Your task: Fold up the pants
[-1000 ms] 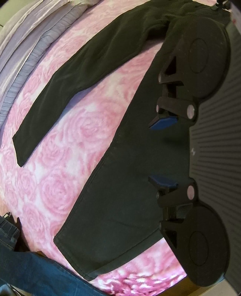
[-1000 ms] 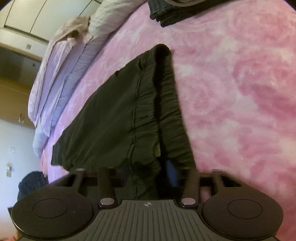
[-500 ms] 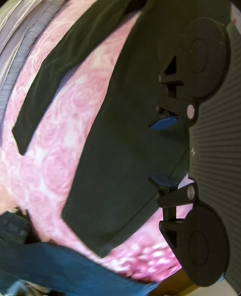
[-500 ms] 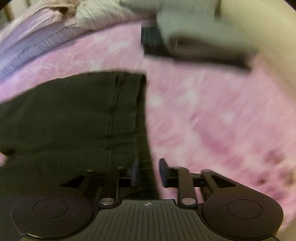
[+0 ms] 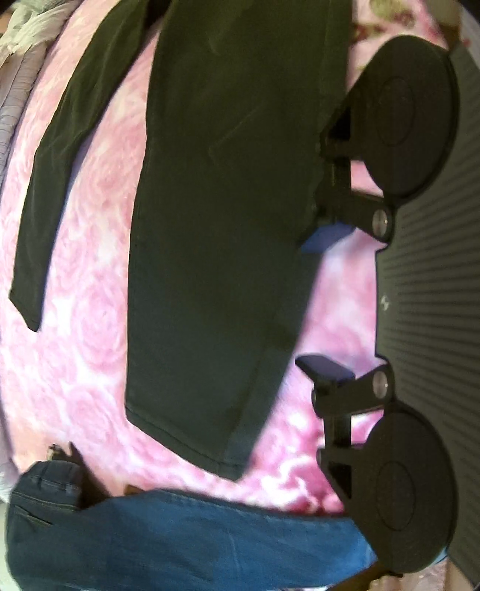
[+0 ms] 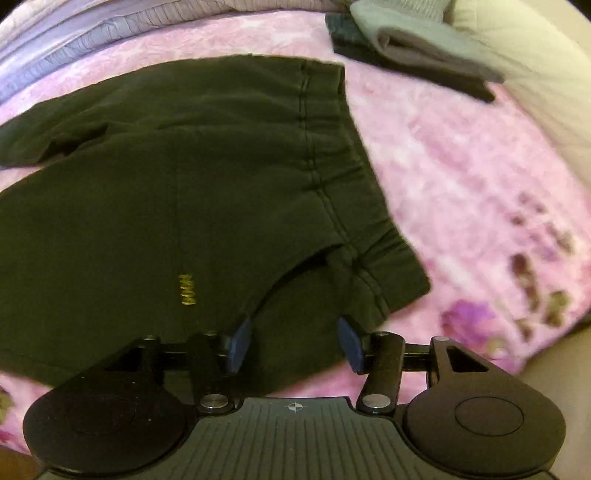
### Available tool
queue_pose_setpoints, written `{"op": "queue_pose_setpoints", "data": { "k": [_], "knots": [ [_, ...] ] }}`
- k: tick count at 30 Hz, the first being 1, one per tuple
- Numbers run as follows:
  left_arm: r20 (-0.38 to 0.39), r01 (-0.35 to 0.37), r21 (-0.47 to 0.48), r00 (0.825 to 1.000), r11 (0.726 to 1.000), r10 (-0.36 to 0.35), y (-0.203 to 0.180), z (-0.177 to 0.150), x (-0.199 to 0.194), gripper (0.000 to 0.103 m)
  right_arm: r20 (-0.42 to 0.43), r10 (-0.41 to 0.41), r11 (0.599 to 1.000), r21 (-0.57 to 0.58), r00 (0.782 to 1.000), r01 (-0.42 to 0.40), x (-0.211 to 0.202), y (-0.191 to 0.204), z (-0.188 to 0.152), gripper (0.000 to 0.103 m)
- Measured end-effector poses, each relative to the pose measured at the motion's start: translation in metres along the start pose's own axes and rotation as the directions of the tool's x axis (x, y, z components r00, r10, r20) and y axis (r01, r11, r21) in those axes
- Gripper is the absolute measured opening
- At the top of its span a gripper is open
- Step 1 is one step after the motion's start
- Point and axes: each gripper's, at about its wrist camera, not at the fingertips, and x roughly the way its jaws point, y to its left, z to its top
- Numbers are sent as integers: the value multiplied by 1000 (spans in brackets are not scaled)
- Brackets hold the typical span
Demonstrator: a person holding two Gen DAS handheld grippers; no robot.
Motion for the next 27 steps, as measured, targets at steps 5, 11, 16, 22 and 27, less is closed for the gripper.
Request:
{"op": "queue_pose_setpoints", "data": {
  "k": [5,11,16,22,27],
  "knots": [
    [29,86,18,996,996,-86,0,13,-75,53,-45,125,989,85,991,-120,-66,16,-1,54],
    [51,177,80,982,981,-181,-27,28,-163,57,-22,236,966,113,972,-232,-146,39,6,65],
    [122,189,115,972,975,-203,-52,28,-225,60,35,233,972,23,972,-234,-205,52,9,69],
    [171,180,132,965,975,-201,-78,-1,-278,63,108,268,963,-39,957,-265,-254,42,-8,70],
    [185,162,156,964,974,-190,-101,-41,-311,65,123,282,959,-67,951,-276,-276,28,-40,70]
  ]
}}
